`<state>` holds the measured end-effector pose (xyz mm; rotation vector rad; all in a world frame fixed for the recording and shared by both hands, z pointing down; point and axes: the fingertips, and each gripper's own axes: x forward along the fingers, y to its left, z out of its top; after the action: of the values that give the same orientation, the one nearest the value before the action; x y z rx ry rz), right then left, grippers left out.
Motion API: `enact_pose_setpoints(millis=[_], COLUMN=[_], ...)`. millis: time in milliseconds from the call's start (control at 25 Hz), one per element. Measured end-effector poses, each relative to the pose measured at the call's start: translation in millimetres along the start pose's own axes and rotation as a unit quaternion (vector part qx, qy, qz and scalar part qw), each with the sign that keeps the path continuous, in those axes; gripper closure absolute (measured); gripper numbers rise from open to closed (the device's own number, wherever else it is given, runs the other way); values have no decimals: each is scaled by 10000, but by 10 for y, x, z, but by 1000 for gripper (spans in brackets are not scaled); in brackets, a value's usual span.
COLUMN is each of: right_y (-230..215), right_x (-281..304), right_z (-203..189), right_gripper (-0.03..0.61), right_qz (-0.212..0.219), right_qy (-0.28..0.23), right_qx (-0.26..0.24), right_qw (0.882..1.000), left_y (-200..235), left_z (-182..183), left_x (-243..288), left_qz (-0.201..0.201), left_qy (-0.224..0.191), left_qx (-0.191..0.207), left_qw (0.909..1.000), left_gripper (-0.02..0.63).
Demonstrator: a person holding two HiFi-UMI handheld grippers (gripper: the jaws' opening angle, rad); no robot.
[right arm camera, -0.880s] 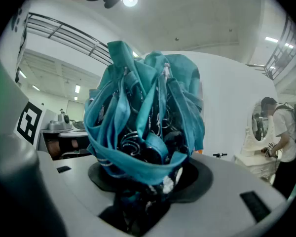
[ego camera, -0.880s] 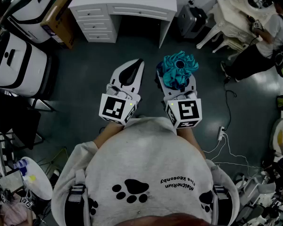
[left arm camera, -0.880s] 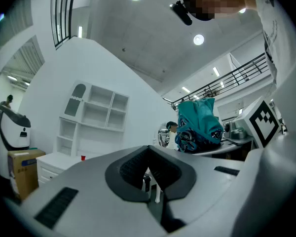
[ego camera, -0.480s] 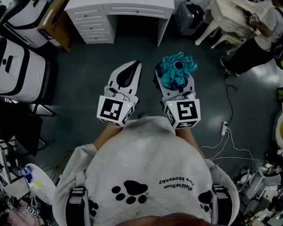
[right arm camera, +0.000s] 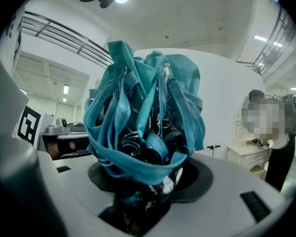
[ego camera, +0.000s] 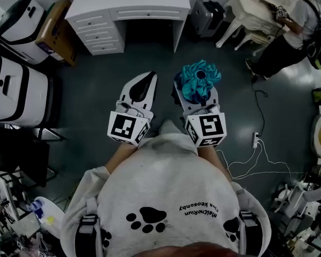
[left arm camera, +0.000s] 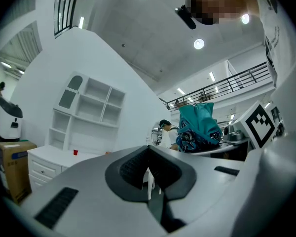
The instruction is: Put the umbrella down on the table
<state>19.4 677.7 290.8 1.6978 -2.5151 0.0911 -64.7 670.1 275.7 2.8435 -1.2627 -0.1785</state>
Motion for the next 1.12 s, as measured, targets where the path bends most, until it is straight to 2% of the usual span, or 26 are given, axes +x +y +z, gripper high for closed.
enact_pose_setpoints(millis=[400, 720, 1120], right_y=[-202, -656, -1352], right_x=[408, 1013, 1755], right_z=[16, 68, 216], right_gripper=[314, 314, 314], right_qz=[52, 105, 393], right_qy=[45, 62, 45], right_qx=[106, 137, 200], right_qw=[9999, 9998, 9990], left_y=[280, 644, 1027], left_z=[-69, -82, -30], left_x=[360, 1017, 1932], left_qz=[23, 111, 422], left_qy=[59, 20, -3], left_qx=[-69, -33, 60], left_qw=[10000, 9999, 9991], left_gripper=[603, 603, 602])
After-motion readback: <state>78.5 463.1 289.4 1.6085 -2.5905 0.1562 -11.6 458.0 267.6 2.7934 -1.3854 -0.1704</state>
